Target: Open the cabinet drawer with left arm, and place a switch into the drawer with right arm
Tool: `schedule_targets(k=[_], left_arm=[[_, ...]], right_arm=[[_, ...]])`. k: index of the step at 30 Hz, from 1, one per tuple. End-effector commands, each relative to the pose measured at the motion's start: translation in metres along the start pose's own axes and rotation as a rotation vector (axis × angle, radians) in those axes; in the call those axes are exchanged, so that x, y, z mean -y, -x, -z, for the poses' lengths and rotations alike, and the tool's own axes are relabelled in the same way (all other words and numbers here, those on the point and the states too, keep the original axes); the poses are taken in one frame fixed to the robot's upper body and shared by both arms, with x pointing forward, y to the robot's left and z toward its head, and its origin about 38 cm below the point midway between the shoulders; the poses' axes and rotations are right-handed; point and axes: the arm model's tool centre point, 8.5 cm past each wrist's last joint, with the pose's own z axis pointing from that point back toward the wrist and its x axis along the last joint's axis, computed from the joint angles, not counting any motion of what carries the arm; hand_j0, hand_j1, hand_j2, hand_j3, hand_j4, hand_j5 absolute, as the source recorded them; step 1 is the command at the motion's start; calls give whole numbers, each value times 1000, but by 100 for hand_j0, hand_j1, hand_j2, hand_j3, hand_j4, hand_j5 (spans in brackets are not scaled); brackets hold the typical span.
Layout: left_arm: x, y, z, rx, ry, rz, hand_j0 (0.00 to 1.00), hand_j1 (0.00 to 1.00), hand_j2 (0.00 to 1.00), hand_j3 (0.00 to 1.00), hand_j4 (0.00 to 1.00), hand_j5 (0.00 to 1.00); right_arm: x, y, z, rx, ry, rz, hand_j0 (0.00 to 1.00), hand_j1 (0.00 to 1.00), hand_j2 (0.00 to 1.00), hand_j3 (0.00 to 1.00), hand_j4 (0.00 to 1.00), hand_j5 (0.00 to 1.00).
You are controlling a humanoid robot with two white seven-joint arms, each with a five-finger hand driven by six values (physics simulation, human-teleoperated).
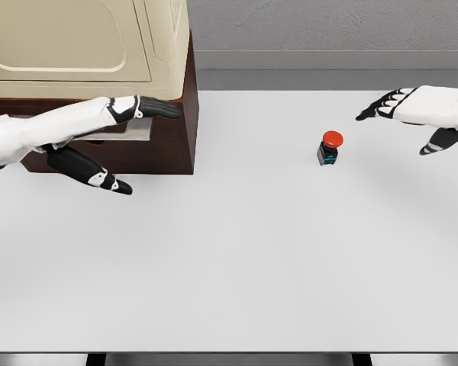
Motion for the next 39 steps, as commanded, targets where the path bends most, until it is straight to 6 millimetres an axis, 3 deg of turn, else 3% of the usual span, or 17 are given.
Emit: schedule_targets(k=[1, 5, 7, 10, 13, 16, 18, 21, 24, 33, 39], left_arm=[[-2, 1, -7, -24, 6, 7, 100, 100, 100, 100, 100, 100], [-2, 1, -7, -25, 0, 8, 100, 100, 100, 100, 100, 100], [-2, 1, -8, -26, -5, 6, 100, 100, 100, 100, 100, 100], [-7, -1, -10, -24, -16, -2, 100, 100, 100, 100, 100, 100], [-15, -5, -5, -8, -15, 22, 100, 100, 100, 100, 100, 100], [-28, -14, 0, 13, 22, 67, 100, 100, 100, 100, 100, 100], [-35, -16, -13, -26, 29, 86, 100, 100, 100, 100, 100, 100], [-38, -18, -16, -26, 20, 74, 100, 100, 100, 100, 100, 100], [-29, -21, -16, -29, 219, 95, 100, 100, 100, 100, 100, 100], [-48, -31, -22, -5, 155, 59, 100, 100, 100, 100, 100, 100], [-45, -29, -21, -3, 160, 49, 100, 100, 100, 100, 100, 100]], right_arm=[[-1, 1, -1, -4, 0, 6, 100, 100, 100, 100, 100, 100], [-11, 8, 2, -21, -15, 43, 100, 100, 100, 100, 100, 100], [-13, 7, 11, -6, -10, 55, 100, 100, 100, 100, 100, 100], [-20, 10, 46, 15, 13, 135, 100, 100, 100, 100, 100, 100], [-19, 20, 47, -15, 19, 160, 100, 100, 100, 100, 100, 100], [-15, 21, 61, -10, 34, 185, 100, 100, 100, 100, 100, 100], [-12, 18, 66, 4, 41, 183, 100, 100, 100, 100, 100, 100], [-9, 5, 84, 42, 37, 174, 100, 100, 100, 100, 100, 100], [-12, 4, 102, 51, 9, 186, 100, 100, 100, 100, 100, 100], [-24, -12, 124, 78, -57, 154, 100, 100, 100, 100, 100, 100], [-28, -5, 132, 57, -71, 182, 100, 100, 100, 100, 100, 100]])
